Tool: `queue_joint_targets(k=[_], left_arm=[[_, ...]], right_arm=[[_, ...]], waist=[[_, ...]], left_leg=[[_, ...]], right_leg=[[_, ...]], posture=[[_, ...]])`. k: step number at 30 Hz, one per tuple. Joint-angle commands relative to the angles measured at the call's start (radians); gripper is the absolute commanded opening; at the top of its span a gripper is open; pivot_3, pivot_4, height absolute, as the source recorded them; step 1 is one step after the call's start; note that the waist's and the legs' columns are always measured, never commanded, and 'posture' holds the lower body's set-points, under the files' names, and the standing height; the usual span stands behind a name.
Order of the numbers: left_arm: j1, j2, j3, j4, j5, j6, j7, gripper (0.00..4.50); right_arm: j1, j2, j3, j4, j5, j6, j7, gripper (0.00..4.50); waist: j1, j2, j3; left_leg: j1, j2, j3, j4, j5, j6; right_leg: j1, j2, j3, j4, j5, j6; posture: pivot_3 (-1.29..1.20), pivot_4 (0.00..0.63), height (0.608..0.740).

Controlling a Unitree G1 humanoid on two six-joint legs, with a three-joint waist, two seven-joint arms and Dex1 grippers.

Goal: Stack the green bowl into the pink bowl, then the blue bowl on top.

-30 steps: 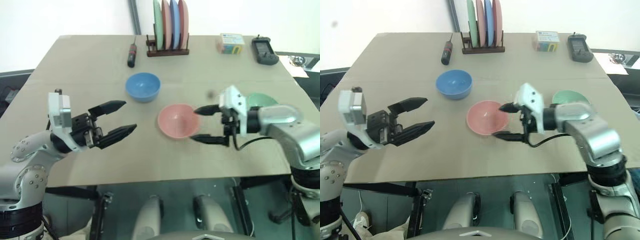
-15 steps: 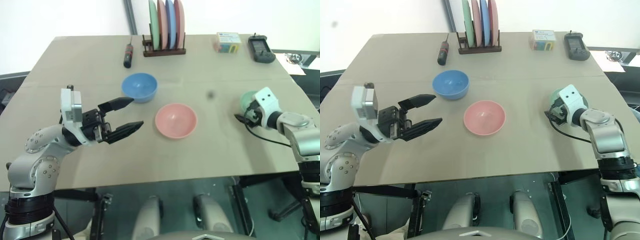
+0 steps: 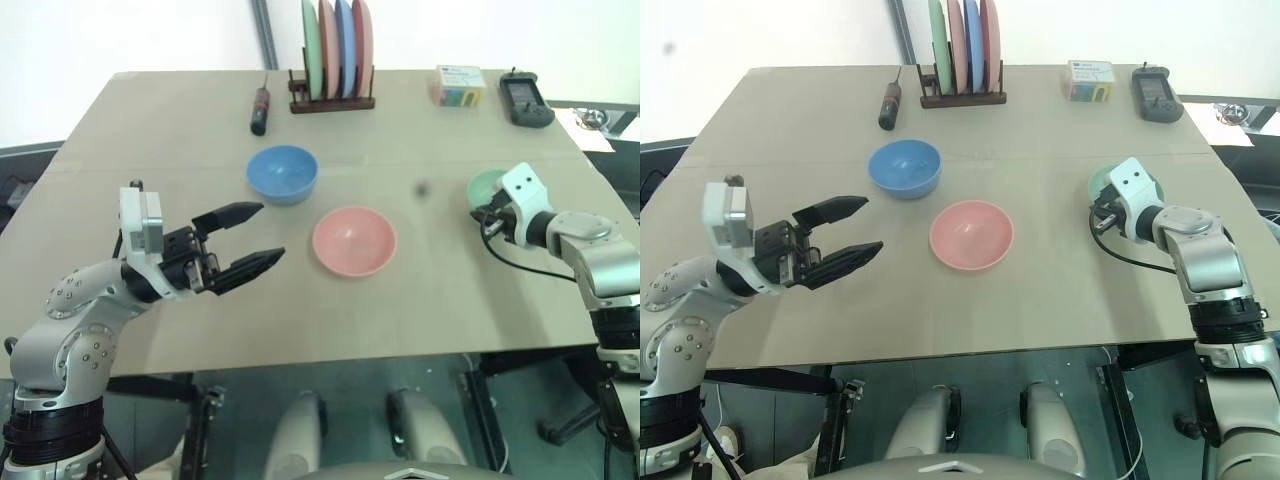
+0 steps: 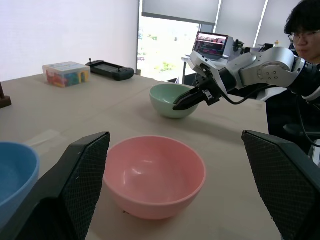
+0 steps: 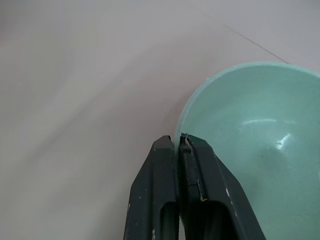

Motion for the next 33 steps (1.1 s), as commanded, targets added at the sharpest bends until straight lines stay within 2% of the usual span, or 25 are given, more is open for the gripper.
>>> queue_joint_targets(k=[1, 4, 9, 14, 18, 20, 21, 26, 29, 31, 33], left_arm=[[0.008, 0.007, 0.043, -0.038, -0.01, -0.018, 0.009, 4.5], [0.02, 0.009, 0.057, -0.039, -0.012, -0.015, 0.013, 4.5], [0.042, 0.012, 0.078, -0.043, -0.016, -0.012, 0.022, 4.5], [0.048, 0.012, 0.08, -0.045, -0.011, -0.013, 0.031, 4.5], [0.044, 0.012, 0.081, -0.053, -0.001, -0.013, 0.054, 4.5], [0.046, 0.016, 0.087, -0.066, -0.009, -0.007, 0.066, 4.5], [0.048, 0.018, 0.092, -0.071, -0.006, -0.007, 0.076, 4.5], [0.058, 0.031, 0.097, -0.083, 0.046, 0.017, 0.177, 4.5], [0.045, 0.045, 0.082, -0.09, 0.086, 0.03, 0.228, 4.5], [-0.004, 0.058, 0.06, -0.083, 0.149, 0.052, 0.315, 4.5], [-0.047, 0.093, 0.002, -0.077, 0.321, 0.049, 0.435, 4.5]], right_arm=[[-0.039, -0.002, -0.008, -0.159, 0.07, -0.044, 0.086, 0.05], [-0.043, 0.024, -0.016, -0.327, 0.207, -0.033, 0.189, 0.05], [-0.107, 0.115, 0.047, -0.508, 0.381, 0.058, 0.24, 0.05], [-0.12, 0.171, 0.155, -0.477, 0.361, 0.028, 0.248, 0.05], [-0.098, 0.198, 0.239, -0.36, 0.296, -0.052, 0.26, 0.05], [-0.1, 0.191, 0.266, -0.291, 0.234, -0.108, 0.257, 0.7], [-0.104, 0.189, 0.265, -0.273, 0.223, -0.122, 0.257, 0.86], [-0.111, 0.177, 0.22, -0.288, 0.25, -0.107, 0.274, 3.0], [-0.106, 0.185, 0.132, -0.355, 0.347, -0.059, 0.261, 4.31], [-0.104, 0.188, 0.041, -0.406, 0.436, -0.012, 0.234, 4.48], [-0.097, 0.17, -0.006, -0.441, 0.472, 0.0, 0.227, 4.48]], waist=[[-0.001, 0.0, 0.0], [-0.004, 0.001, 0.0], [-0.001, 0.0, 0.0], [0.007, 0.0, 0.0], [0.004, 0.0, 0.0], [0.002, 0.0, 0.0], [0.002, 0.0, 0.0], [0.001, 0.0, 0.0], [0.001, 0.0, 0.0], [0.003, 0.0, 0.0], [0.009, -0.001, 0.0]], left_leg=[[0.0, 0.0, 0.0, 0.0, 0.0, 0.0], [0.0, 0.0, 0.0, 0.0, 0.0, 0.0], [0.0, 0.001, -0.001, -0.001, 0.0, 0.0], [0.0, 0.001, -0.002, 0.0, 0.0, 0.0], [0.0, 0.0, -0.001, 0.0, 0.0, 0.0], [0.0, 0.0, -0.001, 0.0, 0.0, 0.0], [0.0, 0.0, -0.001, 0.0, 0.0, 0.0], [0.0, 0.0, -0.002, 0.0, 0.0, 0.0], [0.0, 0.0, -0.002, 0.0, 0.0, 0.0], [0.0, 0.0, -0.002, 0.0, 0.0, 0.0], [0.0, 0.0, -0.003, 0.0, 0.0, 0.0]], right_leg=[[0.0, 0.0, 0.0, 0.0, 0.0, 0.0], [0.0, 0.0, 0.0, 0.0, 0.0, 0.001], [0.0, 0.001, -0.001, 0.0, 0.001, 0.003], [0.0, 0.0, -0.002, 0.0, 0.0, 0.0], [0.001, -0.001, -0.002, -0.001, 0.0, -0.001], [0.0, -0.001, -0.002, 0.0, 0.0, -0.001], [0.0, -0.001, -0.002, 0.0, 0.0, -0.001], [0.0, -0.001, -0.002, 0.0, 0.0, 0.0], [0.0, -0.001, -0.002, 0.0, 0.0, 0.0], [0.0, -0.001, -0.002, 0.0, 0.0, 0.0], [0.0, -0.001, -0.003, 0.0, 0.0, 0.0]], posture=[[0.0, 0.15, 0.74], [0.0, 0.15, 0.74], [0.0, 0.15, 0.74], [0.0, 0.15, 0.74], [0.0, 0.15, 0.74], [0.0, 0.15, 0.74], [0.0, 0.15, 0.74], [0.0, 0.15, 0.74], [0.0, 0.15, 0.74], [0.0, 0.15, 0.74], [0.0, 0.15, 0.74]])
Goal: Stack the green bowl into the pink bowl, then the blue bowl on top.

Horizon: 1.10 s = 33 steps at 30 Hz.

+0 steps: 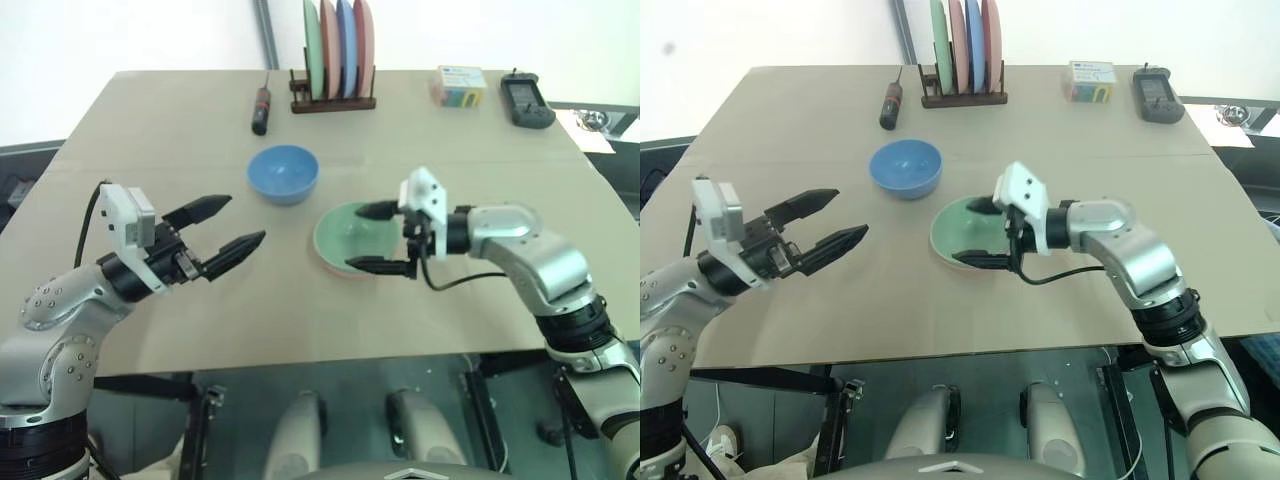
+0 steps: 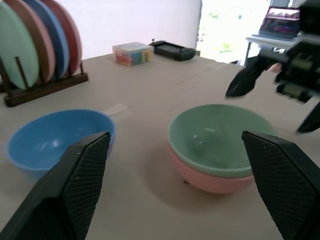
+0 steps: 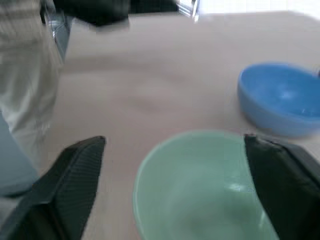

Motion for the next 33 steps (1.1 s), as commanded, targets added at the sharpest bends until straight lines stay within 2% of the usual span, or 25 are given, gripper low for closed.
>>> queue_joint_targets(k=[1, 3, 6, 11, 15, 17, 18, 19, 20, 21, 22, 23, 27, 29, 33], left_arm=[[-0.098, 0.08, -0.093, -0.017, 0.27, 0.026, 0.217, 4.5], [-0.181, 0.131, -0.19, 0.021, 0.378, 0.099, 0.274, 4.5], [-0.348, 0.222, -0.439, 0.132, 0.591, 0.106, 0.213, 4.5], [-0.639, 0.145, -0.729, 0.366, 0.784, 0.094, 0.096, 4.5], [-0.783, 0.044, -0.861, 0.546, 0.886, 0.03, 0.028, 4.5], [-0.825, 0.002, -0.892, 0.63, 0.919, -0.027, 0.01, 3.99], [-0.838, -0.016, -0.899, 0.662, 0.93, -0.058, 0.003, 3.93], [-0.85, -0.033, -0.901, 0.692, 0.938, -0.077, -0.003, 3.44], [-0.86, -0.045, -0.907, 0.721, 0.951, -0.099, -0.012, 3.21], [-0.867, -0.052, -0.909, 0.742, 0.962, -0.118, -0.02, 2.66], [-0.875, -0.059, -0.905, 0.757, 0.967, -0.128, -0.031, 2.45], [-0.879, -0.062, -0.901, 0.767, 0.971, -0.137, -0.04, 1.96], [-0.887, -0.076, -0.881, 0.787, 0.97, -0.157, -0.075, 0.57], [-0.883, -0.073, -0.87, 0.772, 0.962, -0.172, -0.098, 0.14], [-0.874, -0.059, -0.809, 0.703, 0.913, -0.176, -0.163, 0.14]], right_arm=[[-0.002, -0.027, -0.117, -0.09, 0.079, 0.023, -0.031, 4.48], [0.002, -0.042, -0.128, -0.09, 0.057, 0.014, -0.061, 4.48], [0.011, -0.057, -0.133, -0.089, 0.039, 0.006, -0.092, 4.48], [0.034, -0.064, -0.13, -0.108, 0.023, 0.001, -0.136, 4.48], [0.062, -0.071, -0.136, -0.14, 0.021, 0.012, -0.17, 4.48], [0.08, -0.08, -0.142, -0.16, 0.024, 0.021, -0.185, 4.5], [0.089, -0.085, -0.144, -0.169, 0.024, 0.023, -0.191, 4.5], [0.096, -0.089, -0.146, -0.178, 0.025, 0.026, -0.196, 4.5], [0.105, -0.094, -0.149, -0.188, 0.026, 0.029, -0.203, 4.5], [0.114, -0.098, -0.154, -0.199, 0.028, 0.033, -0.211, 4.5], [0.123, -0.101, -0.161, -0.212, 0.031, 0.04, -0.221, 4.5], [0.129, -0.103, -0.165, -0.221, 0.034, 0.045, -0.23, 4.5], [0.18, -0.127, -0.193, -0.253, 0.036, 0.03, -0.234, 4.5], [0.21, -0.136, -0.207, -0.265, 0.03, 0.0, -0.227, 4.5], [0.291, -0.149, -0.267, -0.288, 0.061, -0.045, -0.204, 4.5]], waist=[[0.003, 0.0, 0.0], [0.003, 0.0, 0.0], [0.003, 0.0, 0.0], [-0.002, 0.0, 0.0], [0.001, 0.0, 0.0], [0.0, 0.0, 0.0], [-0.001, 0.0, 0.0], [-0.002, 0.0, 0.0], [-0.004, 0.0, 0.0], [-0.003, 0.0, 0.0], [-0.003, 0.0, 0.0], [-0.003, 0.0, 0.0], [-0.001, 0.0, 0.0], [0.0, 0.0, 0.0], [0.001, 0.0, 0.0]], left_leg=[[0.0, 0.0, -0.001, 0.0, 0.0, 0.0], [0.001, 0.0, -0.001, 0.0, 0.0, 0.0], [0.001, -0.001, -0.001, 0.001, 0.0, 0.0], [-0.002, -0.001, 0.0, -0.001, 0.0, 0.0], [-0.006, -0.001, -0.001, -0.001, 0.0, 0.0], [-0.012, -0.001, -0.002, 0.001, 0.0, 0.0], [-0.014, -0.001, -0.002, 0.002, 0.0, 0.0], [-0.015, -0.001, -0.002, 0.002, 0.0, 0.0], [-0.015, -0.001, -0.002, 0.002, 0.0, 0.0], [-0.016, -0.001, -0.002, 0.002, 0.0, 0.0], [-0.016, -0.001, -0.002, 0.002, 0.0, 0.0], [-0.016, -0.001, -0.002, 0.002, 0.0, 0.0], [-0.015, -0.001, -0.002, 0.002, 0.0, 0.0], [-0.016, -0.001, -0.002, 0.003, 0.0, 0.0], [-0.016, -0.001, -0.002, 0.003, 0.0, 0.0]], right_leg=[[0.001, 0.0, -0.001, 0.0, 0.0, 0.0], [0.001, 0.0, -0.001, 0.0, 0.0, 0.0], [0.001, 0.0, -0.001, 0.0, 0.0, 0.0], [-0.001, 0.001, 0.0, -0.001, 0.002, 0.003], [-0.004, 0.001, -0.001, -0.001, 0.002, 0.003], [-0.01, 0.001, -0.001, 0.0, 0.002, 0.003], [-0.012, 0.001, -0.001, 0.001, 0.002, 0.003], [-0.013, 0.001, -0.001, 0.002, 0.002, 0.003], [-0.013, 0.001, -0.001, 0.002, 0.002, 0.003], [-0.013, 0.001, -0.001, 0.002, 0.002, 0.003], [-0.014, 0.001, -0.001, 0.002, 0.002, 0.003], [-0.014, 0.001, -0.001, 0.002, 0.002, 0.003], [-0.013, 0.001, -0.001, 0.003, 0.002, 0.003], [-0.013, 0.001, -0.001, 0.003, 0.002, 0.003], [-0.013, 0.001, -0.001, 0.003, 0.002, 0.003]], posture=[[0.0, 0.15, 0.74], [0.0, 0.15, 0.74], [0.0, 0.15, 0.74], [0.0, 0.15, 0.74], [0.0, 0.15, 0.74], [0.0, 0.15, 0.74], [0.0, 0.15, 0.74], [0.0, 0.15, 0.74], [0.0, 0.15, 0.74], [0.0, 0.15, 0.74], [0.0, 0.15, 0.74], [0.0, 0.15, 0.74], [0.0, 0.15, 0.74], [0.0, 0.15, 0.74], [0.0, 0.15, 0.74]])
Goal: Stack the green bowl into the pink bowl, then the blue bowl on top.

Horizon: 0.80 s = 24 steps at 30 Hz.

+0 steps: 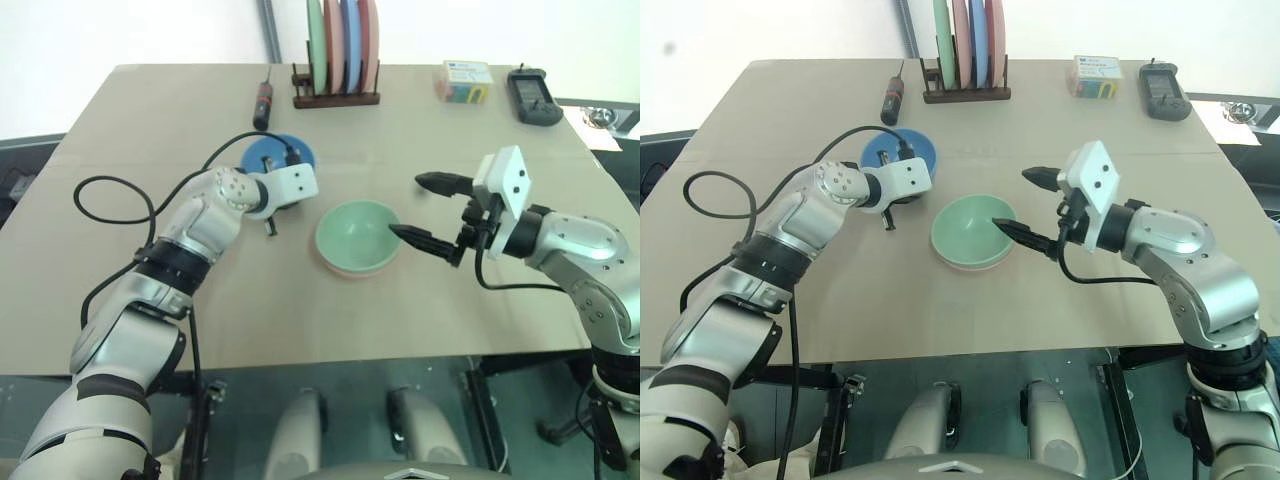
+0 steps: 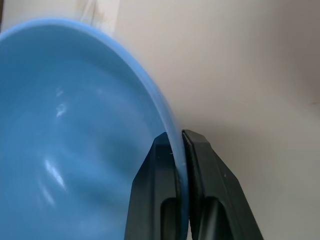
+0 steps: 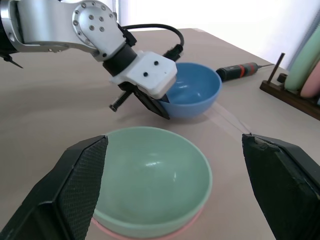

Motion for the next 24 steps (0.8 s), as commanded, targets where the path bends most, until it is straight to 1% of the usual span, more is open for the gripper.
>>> queue_joint_targets(k=[1, 4, 7, 11, 14, 16, 18, 19, 20, 22, 24], left_arm=[[-0.007, 0.024, 0.098, -0.106, -0.076, -0.042, -0.082, 0.14], [0.029, 0.055, 0.172, -0.225, -0.2, -0.098, -0.209, 0.14], [0.053, 0.096, 0.211, -0.336, -0.282, -0.091, -0.317, 0.14], [0.065, 0.119, 0.236, -0.439, -0.36, -0.091, -0.403, 0.14], [0.076, 0.106, 0.228, -0.501, -0.424, -0.091, -0.468, 0.14], [0.079, 0.087, 0.222, -0.521, -0.464, -0.067, -0.494, 0.14], [0.088, 0.078, 0.224, -0.54, -0.502, -0.065, -0.528, 0.86], [0.091, 0.075, 0.226, -0.546, -0.51, -0.066, -0.536, 1.08], [0.093, 0.076, 0.227, -0.548, -0.51, -0.066, -0.538, 1.46], [0.096, 0.082, 0.229, -0.548, -0.502, -0.062, -0.532, 2.37], [0.098, 0.088, 0.247, -0.541, -0.5, -0.022, -0.502, 3.12]], right_arm=[[0.057, -0.015, -0.094, -0.056, 0.047, -0.056, 0.024, 4.5], [0.148, -0.025, -0.195, -0.08, 0.106, -0.095, 0.062, 4.5], [0.238, -0.049, -0.296, -0.103, 0.148, -0.123, 0.092, 4.5], [0.365, -0.073, -0.443, -0.141, 0.186, -0.172, 0.122, 4.5], [0.455, -0.089, -0.549, -0.165, 0.219, -0.184, 0.132, 4.5], [0.479, -0.101, -0.563, -0.166, 0.219, -0.19, 0.128, 4.5], [0.477, -0.11, -0.553, -0.164, 0.222, -0.195, 0.118, 4.5], [0.472, -0.112, -0.548, -0.163, 0.227, -0.194, 0.112, 4.5], [0.466, -0.114, -0.539, -0.163, 0.229, -0.193, 0.106, 4.5], [0.456, -0.118, -0.517, -0.161, 0.222, -0.193, 0.097, 4.5], [0.436, -0.122, -0.479, -0.15, 0.221, -0.163, 0.065, 4.5]], waist=[[0.0, 0.0, 0.0], [0.001, 0.0, 0.0], [0.0, 0.0, 0.0], [0.001, 0.0, 0.0], [0.002, 0.0, 0.0], [0.002, 0.0, 0.0], [-0.003, 0.0, 0.0], [-0.005, 0.0, 0.0], [-0.006, 0.0, 0.0], [-0.006, 0.0, 0.0], [-0.006, 0.0, 0.0]], left_leg=[[0.0, 0.0, 0.0, 0.0, 0.0, 0.0], [0.0, 0.0, 0.0, 0.0, 0.0, 0.0], [0.0, 0.0, 0.0, 0.0, 0.0, 0.0], [0.003, 0.0, 0.0, 0.001, 0.0, 0.0], [0.004, 0.0, -0.001, 0.002, 0.0, 0.0], [0.004, 0.0, -0.001, 0.003, 0.0, 0.0], [0.006, 0.0, -0.001, 0.004, 0.0, 0.0], [0.007, 0.0, 0.0, 0.004, 0.0, 0.0], [0.007, 0.0, 0.0, 0.004, 0.0, 0.0], [0.009, 0.001, 0.0, 0.004, 0.0, 0.0], [0.012, 0.001, 0.0, 0.004, 0.0, 0.0]], right_leg=[[0.0, 0.0, 0.0, 0.0, 0.0, 0.0], [0.0, 0.0, 0.0, 0.0, 0.0, 0.0], [0.001, 0.0, 0.0, 0.0, 0.0, 0.0], [0.003, 0.0, 0.0, 0.001, 0.0, 0.0], [0.005, 0.0, 0.0, 0.0, 0.0, 0.0], [0.006, 0.0, 0.0, 0.001, 0.0, 0.0], [0.008, 0.0, 0.0, 0.001, 0.0, 0.001], [0.008, 0.0, 0.0, 0.001, 0.0, 0.001], [0.008, 0.0, 0.001, 0.001, 0.0, 0.001], [0.009, 0.001, 0.001, 0.002, -0.001, 0.002], [0.012, 0.001, 0.001, 0.002, -0.001, 0.002]], posture=[[0.0, 0.15, 0.74], [0.0, 0.15, 0.74], [0.0, 0.15, 0.74], [0.0, 0.15, 0.74], [0.0, 0.15, 0.74], [0.0, 0.15, 0.74], [0.0, 0.15, 0.74], [0.0, 0.15, 0.74], [0.0, 0.15, 0.74], [0.0, 0.15, 0.74], [0.0, 0.15, 0.74]])
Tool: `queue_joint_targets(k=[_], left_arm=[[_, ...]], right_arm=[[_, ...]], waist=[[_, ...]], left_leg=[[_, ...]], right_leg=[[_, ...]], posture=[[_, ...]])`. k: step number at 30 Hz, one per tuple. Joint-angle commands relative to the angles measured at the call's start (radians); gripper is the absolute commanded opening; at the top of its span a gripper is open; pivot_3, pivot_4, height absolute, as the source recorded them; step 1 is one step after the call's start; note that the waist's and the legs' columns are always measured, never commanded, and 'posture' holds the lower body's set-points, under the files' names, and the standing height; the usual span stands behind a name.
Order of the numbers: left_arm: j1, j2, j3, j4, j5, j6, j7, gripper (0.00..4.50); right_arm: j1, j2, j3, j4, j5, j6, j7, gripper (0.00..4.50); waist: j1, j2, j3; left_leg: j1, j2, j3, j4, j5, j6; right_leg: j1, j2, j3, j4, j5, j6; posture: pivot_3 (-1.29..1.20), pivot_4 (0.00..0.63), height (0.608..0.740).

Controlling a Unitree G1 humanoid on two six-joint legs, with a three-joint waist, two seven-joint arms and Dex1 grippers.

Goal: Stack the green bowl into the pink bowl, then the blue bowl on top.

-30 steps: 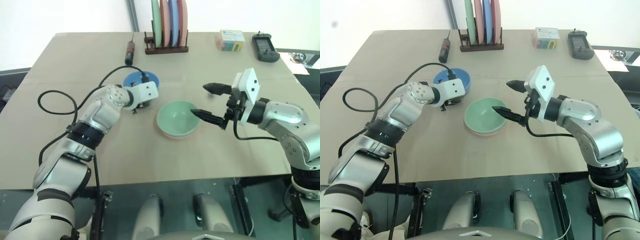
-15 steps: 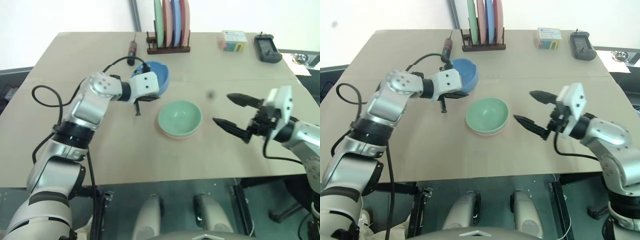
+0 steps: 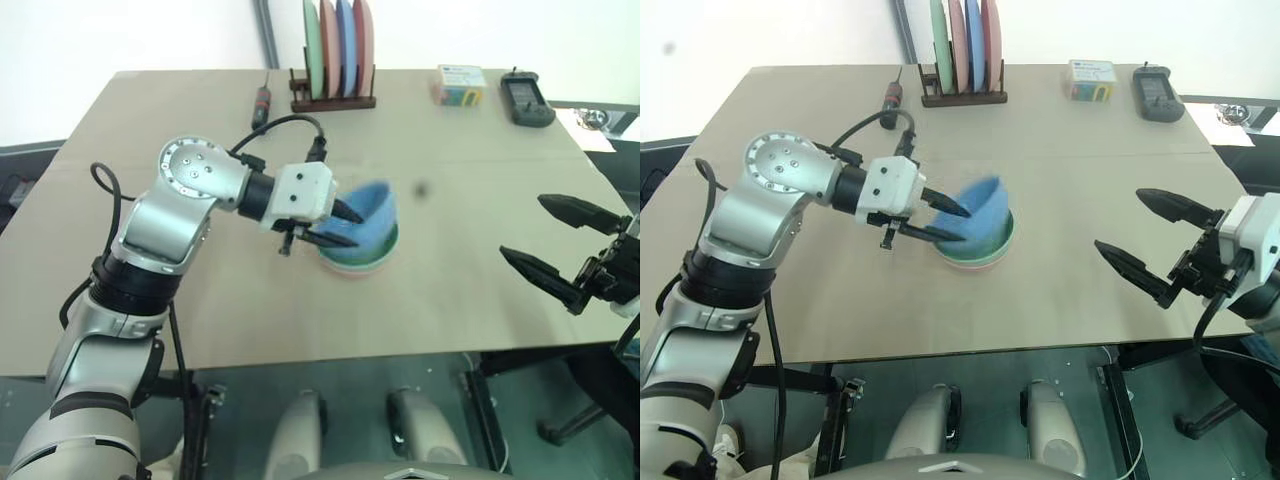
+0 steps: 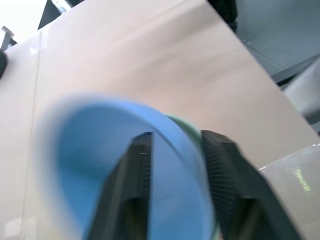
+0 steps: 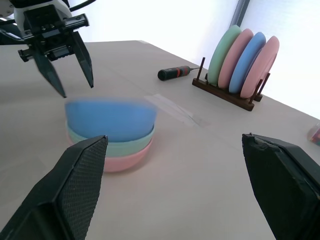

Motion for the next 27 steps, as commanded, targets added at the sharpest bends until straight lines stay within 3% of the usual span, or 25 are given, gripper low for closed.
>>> queue_joint_targets(k=[1, 2, 4, 7, 9, 11, 15, 19, 27], left_arm=[[0.009, 0.028, 0.06, -0.023, -0.024, 0.076, 0.033, 3.12], [0.018, 0.03, 0.081, -0.022, -0.052, 0.132, 0.048, 3.12], [0.091, -0.063, 0.23, -0.01, -0.143, 0.07, 0.169, 3.12], [0.192, -0.062, 0.299, -0.045, -0.119, 0.129, 0.287, 3.12], [0.267, -0.052, 0.335, -0.094, -0.151, 0.163, 0.311, 4.11], [0.326, -0.048, 0.371, -0.138, -0.198, 0.195, 0.322, 4.42], [0.486, -0.003, 0.473, -0.211, -0.237, 0.225, 0.344, 4.42], [0.696, 0.094, 0.646, -0.266, -0.268, 0.286, 0.339, 4.42], [0.895, 0.137, 0.76, -0.322, -0.317, 0.289, 0.323, 4.42]], right_arm=[[-0.045, -0.021, 0.054, -0.012, 0.005, 0.024, -0.055, 4.5], [-0.055, -0.031, 0.08, -0.006, -0.01, 0.04, -0.07, 4.5], [-0.079, -0.048, 0.136, 0.017, -0.048, 0.06, -0.093, 4.5], [-0.1, -0.096, 0.221, 0.087, -0.137, 0.038, -0.067, 4.5], [-0.127, -0.101, 0.254, 0.149, -0.191, -0.008, -0.062, 4.5], [-0.148, -0.095, 0.265, 0.191, -0.204, -0.03, -0.05, 4.5], [-0.152, -0.125, 0.249, 0.234, -0.185, -0.039, 0.029, 4.5], [-0.089, -0.221, 0.155, 0.268, -0.176, -0.041, 0.148, 4.5], [-0.052, -0.298, 0.082, 0.285, -0.129, -0.002, 0.252, 4.5]], waist=[[-0.001, 0.0, 0.0], [-0.001, 0.0, 0.0], [-0.001, 0.001, 0.0], [0.0, 0.001, 0.0], [0.001, 0.001, 0.0], [0.002, 0.0, 0.0], [0.003, 0.001, 0.0], [0.002, 0.0, 0.0], [0.007, 0.0, -0.001]], left_leg=[[0.002, 0.0, 0.0, 0.0, 0.0, 0.0], [0.003, 0.0, 0.0, 0.0, 0.0, 0.0], [0.004, 0.0, 0.001, 0.0, 0.0, 0.0], [0.005, 0.0, 0.001, -0.001, 0.0, 0.0], [0.006, 0.0, 0.001, -0.001, 0.0, 0.0], [0.005, 0.0, 0.0, -0.001, 0.0, 0.0], [0.005, 0.0, 0.001, -0.001, 0.0, 0.0], [0.006, 0.0, 0.001, -0.003, 0.0, 0.0], [0.007, 0.0, 0.002, -0.002, 0.0, 0.0]], right_leg=[[0.002, 0.0, 0.0, 0.0, 0.0, 0.001], [0.003, 0.0, 0.0, 0.0, -0.001, 0.002], [0.004, 0.0, 0.001, -0.001, -0.001, 0.002], [0.005, -0.001, 0.001, -0.001, -0.001, 0.002], [0.005, -0.001, 0.001, -0.001, -0.001, 0.002], [0.005, -0.001, 0.0, -0.002, 0.0, 0.0], [0.005, -0.001, 0.0, -0.002, 0.001, -0.001], [0.005, -0.001, 0.0, -0.002, 0.0, -0.002], [0.007, -0.003, 0.0, -0.004, -0.004, -0.002]], posture=[[0.0, 0.15, 0.74], [0.0, 0.15, 0.74], [0.0, 0.15, 0.74], [0.0, 0.15, 0.74], [0.0, 0.15, 0.74], [0.0, 0.15, 0.74], [0.0, 0.15, 0.74], [0.0, 0.15, 0.74], [0.0, 0.15, 0.74]])
